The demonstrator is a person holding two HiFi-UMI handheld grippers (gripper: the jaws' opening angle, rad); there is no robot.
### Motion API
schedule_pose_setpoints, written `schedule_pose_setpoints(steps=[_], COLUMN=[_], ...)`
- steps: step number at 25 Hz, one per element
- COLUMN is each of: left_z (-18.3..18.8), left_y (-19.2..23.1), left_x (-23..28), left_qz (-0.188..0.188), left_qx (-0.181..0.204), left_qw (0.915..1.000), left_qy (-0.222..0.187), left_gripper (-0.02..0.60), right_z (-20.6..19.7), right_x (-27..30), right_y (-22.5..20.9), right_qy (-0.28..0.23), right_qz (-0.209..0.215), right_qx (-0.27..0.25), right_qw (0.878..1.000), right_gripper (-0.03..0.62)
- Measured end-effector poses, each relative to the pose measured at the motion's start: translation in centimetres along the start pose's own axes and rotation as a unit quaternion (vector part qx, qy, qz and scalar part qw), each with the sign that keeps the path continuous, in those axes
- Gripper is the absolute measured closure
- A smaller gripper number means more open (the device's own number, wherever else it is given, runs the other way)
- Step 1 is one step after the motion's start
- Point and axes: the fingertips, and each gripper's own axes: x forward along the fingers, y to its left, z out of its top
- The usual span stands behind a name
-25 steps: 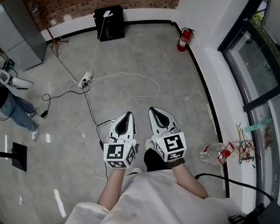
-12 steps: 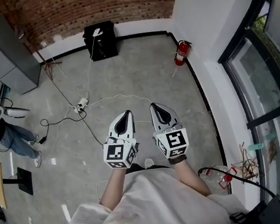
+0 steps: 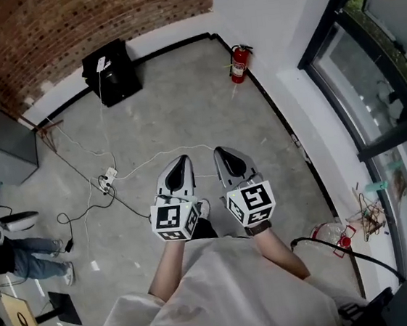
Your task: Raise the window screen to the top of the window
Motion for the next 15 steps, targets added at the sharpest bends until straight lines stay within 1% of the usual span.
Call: schedule_pose_setpoints(steps=[3,6,10,13,15], left_z=[1.4,3.2,3.7,2.6,1.3], left_y=[0.4,-0.2,-2.9,-4.9,-7.4], left_x=[5.5,10.6,15.4,19.0,21.4], left_qz=[-0.062,-0.123,-0.203,-0.249,-0.283], left_qx=[0.011,0.029,0.035,0.030,0.024], left_qw=[0.9980,0.9920,0.9784,0.9676,0.9576], left_qy=[0.005,0.005,0.013,0.029,0.047], left_gripper=[0.581,0.580,0.580,0.580,0.580], right_z=[1.6,3.7,4.7,4.4,4.2], right_x=[2.8,4.6,4.3,3.7,2.1], right_y=[-3.3,-6.6,-11.6,-15.2,-18.0], right_qy=[-0.009,-0.023,-0.031,-0.024,-0.019], right_qz=[-0.055,-0.108,-0.189,-0.241,-0.278], right_qx=[-0.004,-0.009,-0.003,-0.001,0.001], right_qw=[0.998,0.994,0.981,0.970,0.960], right_gripper=[0.594,0.594,0.594,0.594,0.594])
